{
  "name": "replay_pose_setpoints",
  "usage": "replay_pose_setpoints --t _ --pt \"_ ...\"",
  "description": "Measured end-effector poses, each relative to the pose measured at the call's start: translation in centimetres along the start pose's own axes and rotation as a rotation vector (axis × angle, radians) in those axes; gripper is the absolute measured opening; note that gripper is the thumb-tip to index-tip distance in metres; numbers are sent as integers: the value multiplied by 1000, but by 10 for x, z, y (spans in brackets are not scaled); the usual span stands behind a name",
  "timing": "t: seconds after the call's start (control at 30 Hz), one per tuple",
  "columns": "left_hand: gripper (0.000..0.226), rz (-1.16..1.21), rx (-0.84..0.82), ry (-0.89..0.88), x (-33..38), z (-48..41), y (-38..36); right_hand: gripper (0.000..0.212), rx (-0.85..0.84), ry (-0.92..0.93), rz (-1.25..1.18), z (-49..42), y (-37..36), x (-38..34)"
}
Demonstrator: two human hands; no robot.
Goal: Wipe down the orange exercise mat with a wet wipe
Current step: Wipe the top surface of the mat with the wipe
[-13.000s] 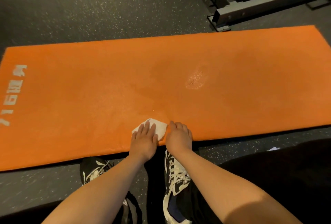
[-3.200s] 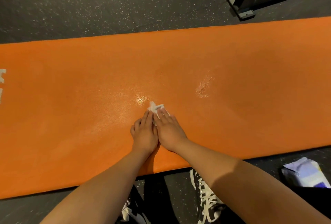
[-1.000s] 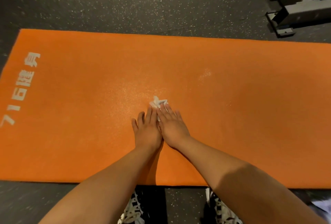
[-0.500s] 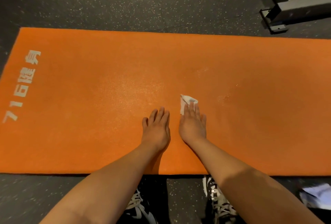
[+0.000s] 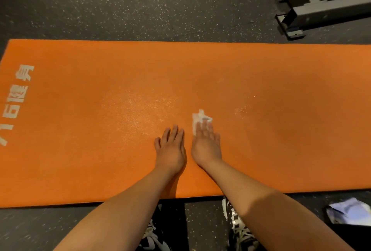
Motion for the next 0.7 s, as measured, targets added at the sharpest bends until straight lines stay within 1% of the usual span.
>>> replay_pose_setpoints --t 0.1,0.17,0.23,0.3,0.33,0.37,0.5,0.57,0.63,0.7 --pt "51 135 58 12 -7 -1 5 57 -96 262 38 11 -20 -38" --pt "56 160 76 10 -14 -1 7 57 -100 325 98 1 -19 -40" --pt "61 149 87 -11 -18 0 10 57 -64 286 140 -18 -9 -36" --pt "57 154 108 -24 -21 2 12 58 -29 187 102 -34 0 -37" --pt "56 164 118 -18 -24 4 14 59 -25 168 73 -39 0 -45" --pt "56 172 128 -7 -28 5 16 60 -38 188 56 -40 -3 -57" --pt "58 191 177 36 -42 14 21 66 -189 454 73 -23 -32 -106" --pt "55 210 180 46 -45 18 23 64 -196 490 99 -22 -34 -106" --pt "51 196 183 43 -44 21 23 60 -141 428 143 -26 -30 -96" --pt "51 178 161 65 -46 23 19 59 -86 311 148 -24 -25 -82"
Point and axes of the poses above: each hand's wrist, its own z-axis away from the middle knuckle, its own y-axis out of the back of the hand, x = y × z, the point moved 9 cm from there along -z, towards the middle knuckle, and after that the axes turned 5 degrees about -z, right-handed, at the moved point
